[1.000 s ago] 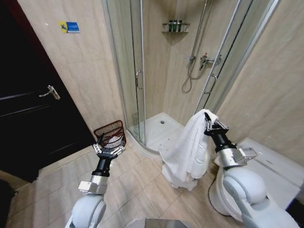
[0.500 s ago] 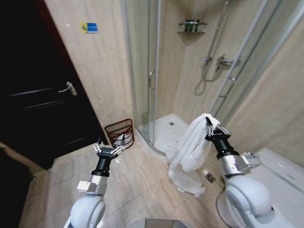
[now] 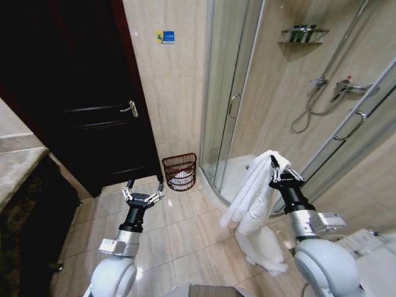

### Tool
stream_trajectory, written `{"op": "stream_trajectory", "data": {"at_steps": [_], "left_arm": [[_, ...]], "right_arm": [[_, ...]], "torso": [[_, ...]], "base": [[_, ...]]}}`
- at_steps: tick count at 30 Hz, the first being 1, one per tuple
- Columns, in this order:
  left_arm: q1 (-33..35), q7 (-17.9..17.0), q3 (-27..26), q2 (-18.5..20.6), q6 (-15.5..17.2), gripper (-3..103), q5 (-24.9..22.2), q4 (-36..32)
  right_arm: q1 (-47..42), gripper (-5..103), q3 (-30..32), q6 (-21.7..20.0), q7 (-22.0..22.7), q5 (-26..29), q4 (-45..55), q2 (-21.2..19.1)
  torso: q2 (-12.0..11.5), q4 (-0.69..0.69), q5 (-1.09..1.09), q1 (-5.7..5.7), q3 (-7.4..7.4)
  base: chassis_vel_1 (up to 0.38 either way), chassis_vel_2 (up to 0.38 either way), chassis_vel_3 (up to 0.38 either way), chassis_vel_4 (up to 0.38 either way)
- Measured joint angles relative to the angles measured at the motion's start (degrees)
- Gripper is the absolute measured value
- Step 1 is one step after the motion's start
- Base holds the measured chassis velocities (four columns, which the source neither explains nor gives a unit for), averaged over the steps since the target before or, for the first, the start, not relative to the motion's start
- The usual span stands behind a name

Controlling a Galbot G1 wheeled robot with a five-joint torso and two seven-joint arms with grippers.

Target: Discard the used towel into the hamper.

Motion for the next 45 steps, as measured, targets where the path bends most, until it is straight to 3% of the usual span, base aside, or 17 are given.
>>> {"op": "stream_trajectory", "data": {"at_steps": [45], "left_arm": [[-0.56,0.41,0.50,-0.86,-1.17,100,0.54,-0.03]], "right_arm": [[0.86,2,-0.21,2.12,-2.01,-0.31,-1.72,-0.59]], "torso": [[0.00,0.00,-0.01,0.01,0.00]], "base": [[-0.024,0.018,0.022,-0.018]]}}
